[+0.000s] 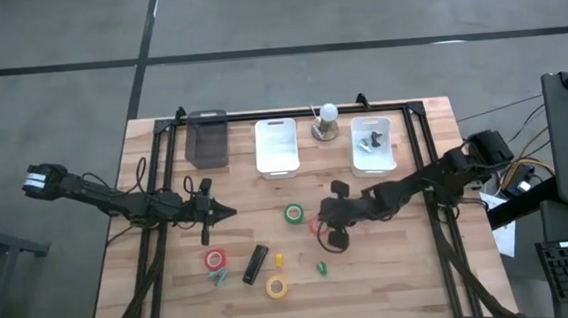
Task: Pick and place Stapler, Stapler remover, tape
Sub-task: Put the top orange tape into the left white bin
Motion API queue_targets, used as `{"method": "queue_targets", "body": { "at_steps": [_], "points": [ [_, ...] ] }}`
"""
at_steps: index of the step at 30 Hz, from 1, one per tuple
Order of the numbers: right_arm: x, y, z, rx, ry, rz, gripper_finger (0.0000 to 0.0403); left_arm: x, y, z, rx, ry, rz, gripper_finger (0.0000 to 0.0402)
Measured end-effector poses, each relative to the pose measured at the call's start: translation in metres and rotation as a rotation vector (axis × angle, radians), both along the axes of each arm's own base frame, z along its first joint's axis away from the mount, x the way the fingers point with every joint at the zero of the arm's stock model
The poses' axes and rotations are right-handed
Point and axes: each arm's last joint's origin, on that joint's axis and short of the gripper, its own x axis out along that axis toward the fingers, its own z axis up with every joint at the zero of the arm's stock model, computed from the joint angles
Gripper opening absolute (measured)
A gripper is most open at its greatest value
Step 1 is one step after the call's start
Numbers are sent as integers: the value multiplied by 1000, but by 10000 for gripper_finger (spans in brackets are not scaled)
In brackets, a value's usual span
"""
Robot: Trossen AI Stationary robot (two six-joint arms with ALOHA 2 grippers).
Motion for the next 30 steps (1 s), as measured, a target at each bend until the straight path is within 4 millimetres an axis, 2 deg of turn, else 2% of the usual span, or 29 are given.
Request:
{"method": "queue_targets", "body": {
  "at_steps": [8, 14, 17, 21, 25, 30],
  "points": [
    [30, -34, 39, -100, -109, -12, 51, 0, 0, 0, 0, 0, 0, 23],
    [50, -77, 72, -134, -193, -100, 52, 0, 0, 0, 0, 0, 0, 23],
    [59, -104, 80, -124, -205, -143, 52, 0, 0, 0, 0, 0, 0, 23],
    [75, -139, 79, -65, -218, -172, 52, 0, 0, 0, 1, 4, 0, 23],
    [85, -172, 70, -54, -198, -226, 52, 0, 0, -1, 2, 10, 0, 23],
    [89, -202, 58, 4, -111, -303, 52, 0, 0, -1, 3, 12, 0, 23]
  ]
}}
